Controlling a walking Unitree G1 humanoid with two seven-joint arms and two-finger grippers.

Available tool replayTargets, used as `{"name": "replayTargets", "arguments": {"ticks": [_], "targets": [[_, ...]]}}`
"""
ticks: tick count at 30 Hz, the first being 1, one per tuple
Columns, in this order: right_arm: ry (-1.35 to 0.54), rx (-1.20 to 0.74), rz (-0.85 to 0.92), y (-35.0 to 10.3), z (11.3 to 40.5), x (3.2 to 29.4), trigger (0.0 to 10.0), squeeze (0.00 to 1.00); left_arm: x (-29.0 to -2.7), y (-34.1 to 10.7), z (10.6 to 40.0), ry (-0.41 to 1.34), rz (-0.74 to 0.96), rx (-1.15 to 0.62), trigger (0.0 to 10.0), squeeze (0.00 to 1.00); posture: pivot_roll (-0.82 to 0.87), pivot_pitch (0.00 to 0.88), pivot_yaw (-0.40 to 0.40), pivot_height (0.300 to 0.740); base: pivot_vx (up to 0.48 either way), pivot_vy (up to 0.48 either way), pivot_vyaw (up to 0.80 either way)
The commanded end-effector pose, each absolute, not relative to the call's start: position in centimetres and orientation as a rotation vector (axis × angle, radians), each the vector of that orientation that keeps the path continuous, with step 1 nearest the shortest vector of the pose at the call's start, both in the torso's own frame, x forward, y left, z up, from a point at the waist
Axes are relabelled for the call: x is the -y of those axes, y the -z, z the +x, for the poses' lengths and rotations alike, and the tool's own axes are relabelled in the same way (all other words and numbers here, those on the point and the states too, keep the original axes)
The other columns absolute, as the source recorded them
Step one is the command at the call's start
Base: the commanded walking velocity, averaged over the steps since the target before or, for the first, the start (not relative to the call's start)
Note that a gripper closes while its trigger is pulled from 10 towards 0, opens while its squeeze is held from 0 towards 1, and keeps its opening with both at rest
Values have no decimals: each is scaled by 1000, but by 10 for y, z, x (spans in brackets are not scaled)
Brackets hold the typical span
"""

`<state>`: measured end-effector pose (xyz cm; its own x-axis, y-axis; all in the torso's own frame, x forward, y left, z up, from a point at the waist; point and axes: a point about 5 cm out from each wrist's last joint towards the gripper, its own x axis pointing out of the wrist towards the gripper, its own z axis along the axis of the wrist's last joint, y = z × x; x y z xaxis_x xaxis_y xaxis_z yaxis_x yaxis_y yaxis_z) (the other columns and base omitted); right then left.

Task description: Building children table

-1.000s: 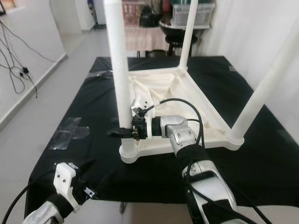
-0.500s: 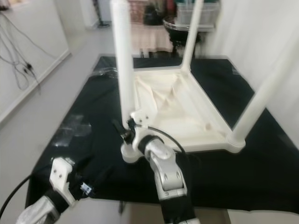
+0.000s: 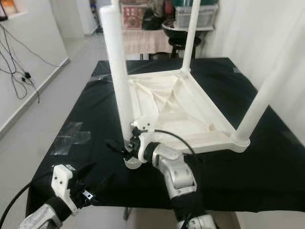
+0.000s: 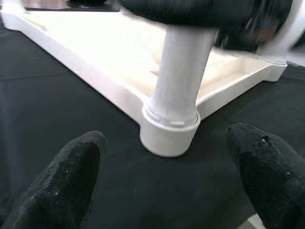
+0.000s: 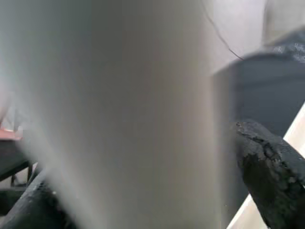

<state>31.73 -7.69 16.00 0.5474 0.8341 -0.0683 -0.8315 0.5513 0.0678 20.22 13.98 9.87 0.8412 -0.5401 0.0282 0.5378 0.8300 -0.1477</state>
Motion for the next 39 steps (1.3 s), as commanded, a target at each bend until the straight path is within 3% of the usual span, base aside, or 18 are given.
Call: {"name": "replayTargets", "arguments": {"ticks": [1, 3, 4, 7, 11, 12, 13, 14, 26, 28, 29, 30, 32, 34, 39], "targets": [[-1085, -62, 21, -168, 317, 72, 10000, 1000, -141, -93, 201, 571, -161, -46, 10000, 0, 17, 0, 26, 740, 0, 0, 0], [-1189, -51, 1, -172, 318, 75, 10000, 1000, -141, -93, 202, 570, -164, -45, 10000, 0, 24, 0, 20, 740, 0, 0, 0], [-1302, -56, -31, -175, 320, 78, 10000, 0, -140, -93, 203, 569, -164, -43, 10000, 0, 31, 0, 17, 740, 0, 0, 0], [-1452, -85, -50, -183, 332, 82, 10000, 0, -138, -92, 205, 566, -167, -41, 10000, 0, 41, 0, 9, 740, 0, 0, 0], [-1493, -120, -44, -185, 342, 80, 10000, 0, -137, -91, 206, 565, -168, -41, 10000, 0, 47, 0, 6, 740, 0, 0, 0], [-1505, -132, -16, -185, 344, 78, 6275, 0, -137, -91, 206, 565, -169, -41, 10000, 0, 51, 0, 6, 740, 0, 0, 0], [-1505, -132, -16, -185, 344, 78, 6275, 0, -137, -91, 206, 565, -169, -41, 10000, 0, 51, 0, 6, 740, 0, 0, 0], [-1526, -149, 20, -186, 347, 77, 0, 0, -137, -91, 206, 565, -170, -41, 10000, 0, 54, 0, 6, 740, 0, 0, 0], [-1468, -140, 35, -174, 353, 82, 0, 0, -136, -91, 205, 568, -173, -39, 10000, 0, 50, 0, 8, 740, 0, 0, 0], [-1363, -137, 63, -161, 343, 84, 0, 0, -137, -92, 204, 568, -173, -37, 10000, 0, 39, 0, 8, 740, 0, 0, 0], [-1011, -142, 115, -146, 337, 72, 0, 0, -139, -93, 202, 568, -174, -36, 10000, 0, 38, 0, -1, 740, 0, 0, 0], [-920, -145, 126, -143, 336, 71, 0, 0, -139, -93, 201, 568, -174, -36, 10000, 0, 38, 0, -1, 740, 0, 0, 0], [-920, -145, 126, -143, 336, 71, 0, 0, -139, -93, 201, 568, -174, -36, 10000, 0, 38, 0, -1, 740, 0, 0, 0], [-809, -251, 109, -117, 298, 61, 0, 0, -141, -94, 201, 567, -175, -36, 10000, 0, 21, 0, 8, 740, 0, 0, 0], [-778, -236, 67, -123, 303, 67, 0, 0, -141, -93, 201, 573, -177, -40, 10000, 0, 22, 0, 5, 740, 0, 0, 0]]}}
